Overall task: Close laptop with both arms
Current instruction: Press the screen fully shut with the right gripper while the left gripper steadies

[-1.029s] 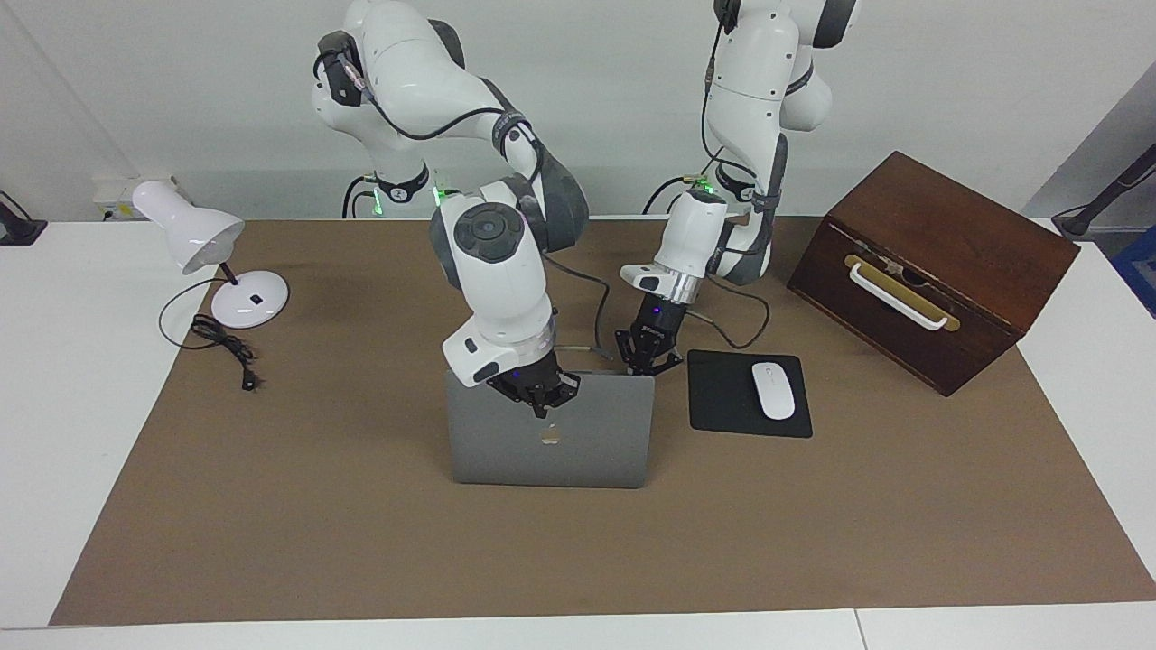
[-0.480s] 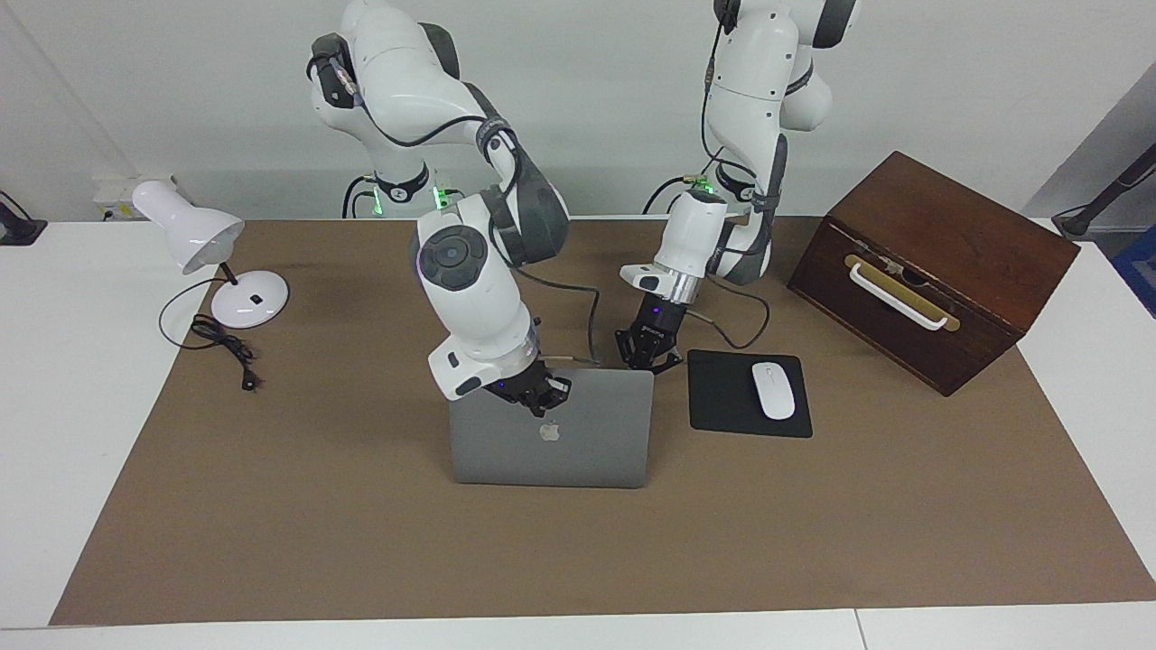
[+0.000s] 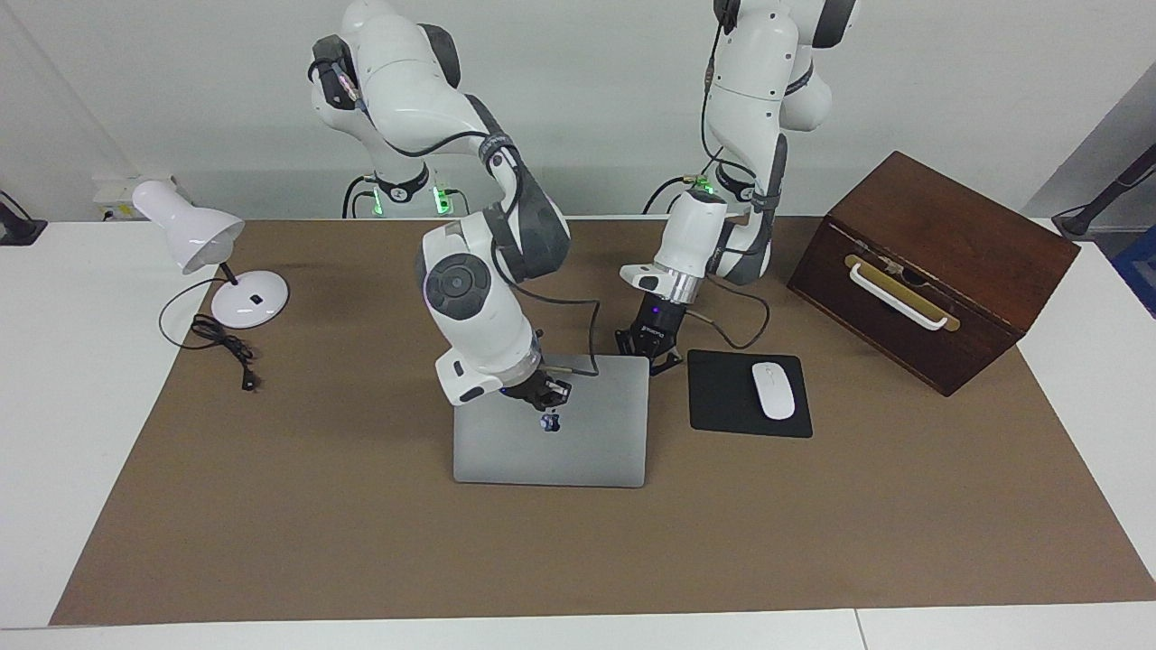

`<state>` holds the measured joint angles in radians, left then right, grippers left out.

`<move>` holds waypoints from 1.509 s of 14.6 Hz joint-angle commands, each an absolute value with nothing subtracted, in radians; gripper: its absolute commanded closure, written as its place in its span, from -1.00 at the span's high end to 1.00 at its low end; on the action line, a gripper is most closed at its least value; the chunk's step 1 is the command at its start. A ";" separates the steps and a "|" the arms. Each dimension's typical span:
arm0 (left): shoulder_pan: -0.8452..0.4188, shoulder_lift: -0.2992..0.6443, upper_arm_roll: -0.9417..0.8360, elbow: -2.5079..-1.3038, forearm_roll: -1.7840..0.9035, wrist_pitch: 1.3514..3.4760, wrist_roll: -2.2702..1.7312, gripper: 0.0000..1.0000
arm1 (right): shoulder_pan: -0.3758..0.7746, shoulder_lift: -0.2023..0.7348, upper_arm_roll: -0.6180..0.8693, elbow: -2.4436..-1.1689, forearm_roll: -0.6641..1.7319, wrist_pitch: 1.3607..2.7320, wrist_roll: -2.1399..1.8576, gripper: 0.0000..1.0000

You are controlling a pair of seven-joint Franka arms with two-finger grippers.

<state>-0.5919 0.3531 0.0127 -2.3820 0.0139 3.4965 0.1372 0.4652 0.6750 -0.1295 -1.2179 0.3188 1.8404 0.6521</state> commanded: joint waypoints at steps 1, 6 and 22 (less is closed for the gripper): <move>-0.618 0.417 0.023 -2.368 0.026 3.504 0.140 -1.00 | 0.465 0.667 -0.123 -1.264 0.356 1.835 0.667 -1.00; -0.618 0.419 0.023 -2.368 0.026 3.504 0.141 -1.00 | 0.465 0.670 -0.123 -1.282 0.382 1.851 0.664 -1.00; -0.617 0.433 0.025 -2.367 0.055 3.504 0.141 -1.00 | 0.472 0.699 -0.123 -1.327 0.402 1.943 0.666 -1.00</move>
<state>-0.5941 0.3549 0.0183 -2.3824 0.0290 3.5007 0.1480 0.4724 0.6958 -0.1275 -1.3057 0.3730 1.9051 0.6551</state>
